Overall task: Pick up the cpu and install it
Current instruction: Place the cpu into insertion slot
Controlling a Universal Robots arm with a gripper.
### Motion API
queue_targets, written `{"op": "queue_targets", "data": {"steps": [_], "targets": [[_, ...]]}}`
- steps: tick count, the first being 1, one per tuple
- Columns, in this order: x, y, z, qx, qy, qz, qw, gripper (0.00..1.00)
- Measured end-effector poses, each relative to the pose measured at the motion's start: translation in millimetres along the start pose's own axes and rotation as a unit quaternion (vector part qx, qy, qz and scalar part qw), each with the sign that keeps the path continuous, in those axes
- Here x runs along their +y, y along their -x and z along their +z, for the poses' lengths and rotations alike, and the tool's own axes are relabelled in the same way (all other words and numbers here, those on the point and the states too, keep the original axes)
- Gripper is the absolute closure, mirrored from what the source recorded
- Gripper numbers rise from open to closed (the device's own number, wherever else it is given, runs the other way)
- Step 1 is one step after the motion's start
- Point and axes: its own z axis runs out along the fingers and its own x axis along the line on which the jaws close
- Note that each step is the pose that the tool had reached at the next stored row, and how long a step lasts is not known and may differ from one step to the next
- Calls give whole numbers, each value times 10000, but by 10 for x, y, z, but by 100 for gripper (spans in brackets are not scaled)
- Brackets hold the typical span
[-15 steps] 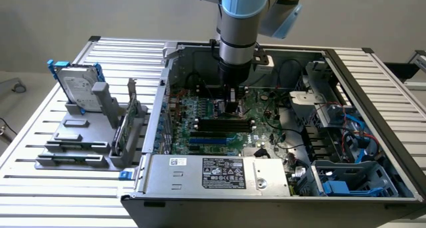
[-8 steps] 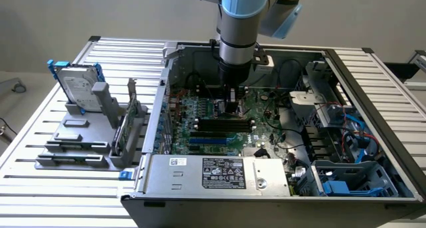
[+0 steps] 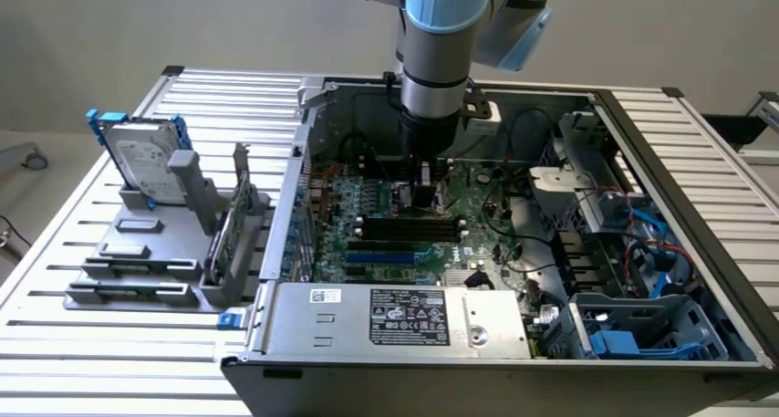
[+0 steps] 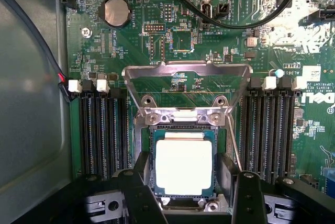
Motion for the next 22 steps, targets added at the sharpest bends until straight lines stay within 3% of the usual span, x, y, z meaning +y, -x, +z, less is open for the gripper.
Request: {"op": "queue_targets", "data": {"steps": [6, 15, 16, 17, 18, 22], "targets": [[0, -2, -30, 0, 0, 0, 10000, 38], [1, -9, -226, -1, -1, 0, 10000, 40], [-1, -9, -239, 3, -1, 0, 10000, 46], [-7, -10, -250, 8, -1, 1, 10000, 46], [-18, -10, -260, 14, -2, 2, 10000, 58], [-124, 2, -282, 65, -3, 7, 10000, 70]]}}
